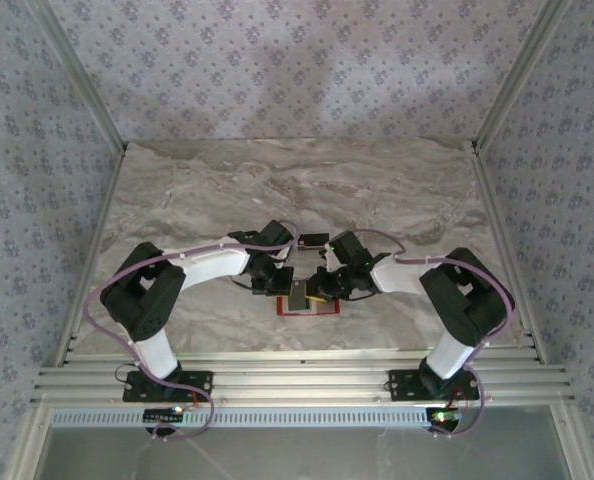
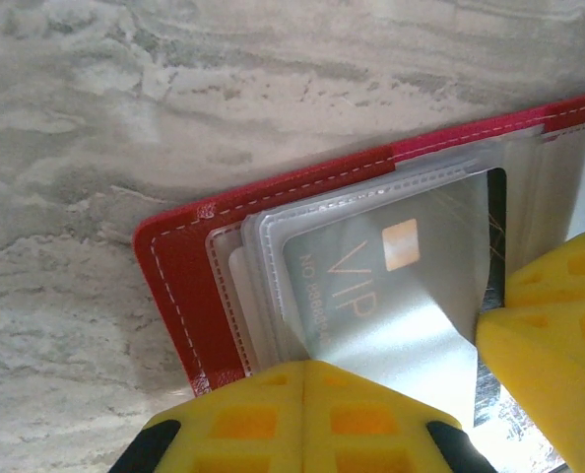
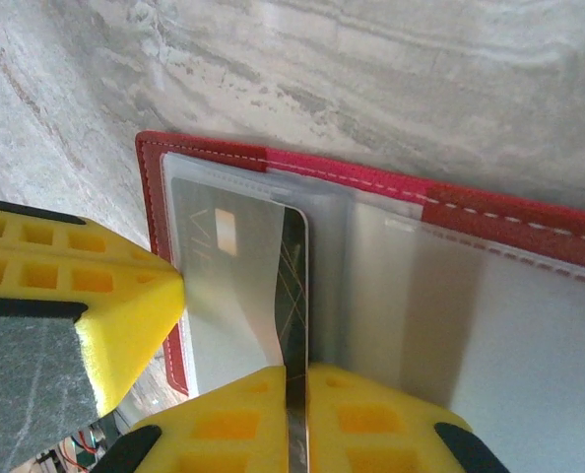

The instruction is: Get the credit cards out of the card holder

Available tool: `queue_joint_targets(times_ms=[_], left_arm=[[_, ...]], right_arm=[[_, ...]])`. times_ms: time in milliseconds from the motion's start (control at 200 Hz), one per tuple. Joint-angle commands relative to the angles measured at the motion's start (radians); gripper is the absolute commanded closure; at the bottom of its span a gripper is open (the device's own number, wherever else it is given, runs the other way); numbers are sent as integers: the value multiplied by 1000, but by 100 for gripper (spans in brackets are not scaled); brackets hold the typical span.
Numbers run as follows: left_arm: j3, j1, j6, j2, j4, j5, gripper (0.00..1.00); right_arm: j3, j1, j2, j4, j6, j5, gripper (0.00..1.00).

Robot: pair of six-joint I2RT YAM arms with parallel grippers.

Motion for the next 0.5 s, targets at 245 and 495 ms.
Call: queue_joint_targets(times_ms=[245,495], left_arm=[[-24,-8,25,49,-71,-74,93],[-11,-7,32,56,-82,-76,93]], right_arm=[[-44,-24,-77,-60,9,44,96],[-71,-24,-93,27,57,-4,90]])
